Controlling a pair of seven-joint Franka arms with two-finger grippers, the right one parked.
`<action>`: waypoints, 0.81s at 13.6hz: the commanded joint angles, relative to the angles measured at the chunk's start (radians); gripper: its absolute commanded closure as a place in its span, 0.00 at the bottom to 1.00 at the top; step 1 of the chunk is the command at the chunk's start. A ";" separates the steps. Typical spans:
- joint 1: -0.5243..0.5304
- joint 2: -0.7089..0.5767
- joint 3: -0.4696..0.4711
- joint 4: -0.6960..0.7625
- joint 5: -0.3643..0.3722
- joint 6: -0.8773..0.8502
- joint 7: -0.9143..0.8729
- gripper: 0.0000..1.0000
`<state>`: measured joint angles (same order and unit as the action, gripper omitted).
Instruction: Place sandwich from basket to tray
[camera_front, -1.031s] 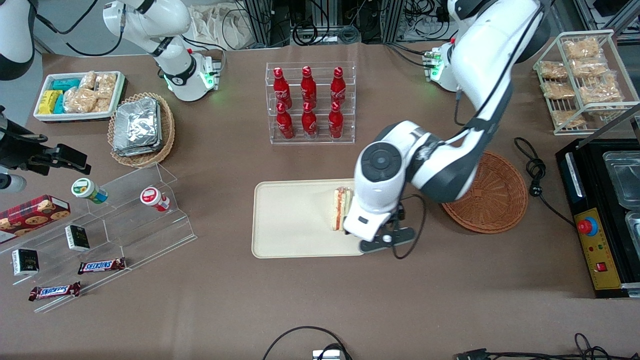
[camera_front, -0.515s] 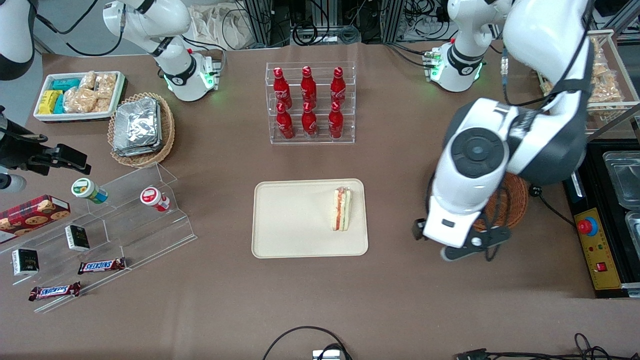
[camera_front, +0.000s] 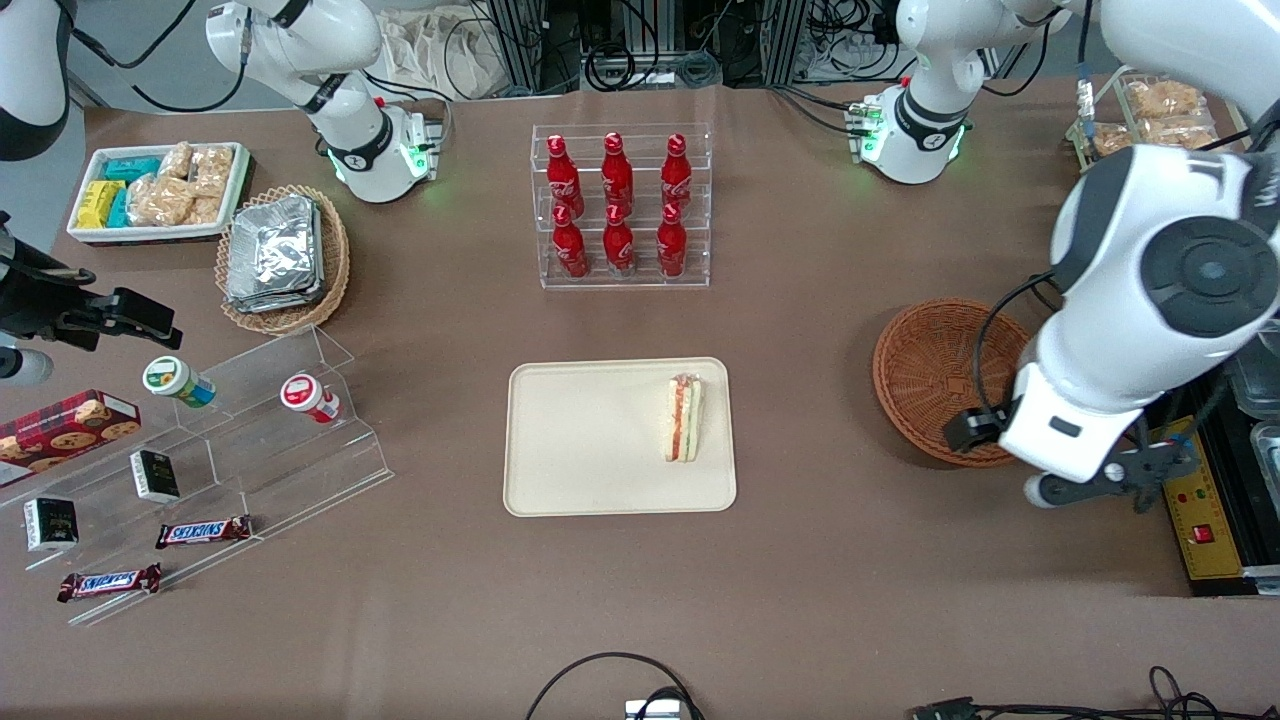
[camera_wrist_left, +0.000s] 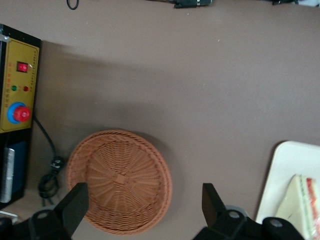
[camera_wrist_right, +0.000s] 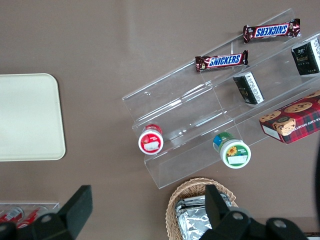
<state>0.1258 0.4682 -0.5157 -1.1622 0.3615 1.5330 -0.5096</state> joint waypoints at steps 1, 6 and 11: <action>0.029 -0.118 0.040 -0.114 -0.036 0.001 0.089 0.00; -0.034 -0.279 0.261 -0.201 -0.194 0.001 0.299 0.00; -0.110 -0.439 0.404 -0.320 -0.281 0.007 0.394 0.00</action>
<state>0.0582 0.1107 -0.1818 -1.4120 0.1273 1.5311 -0.1506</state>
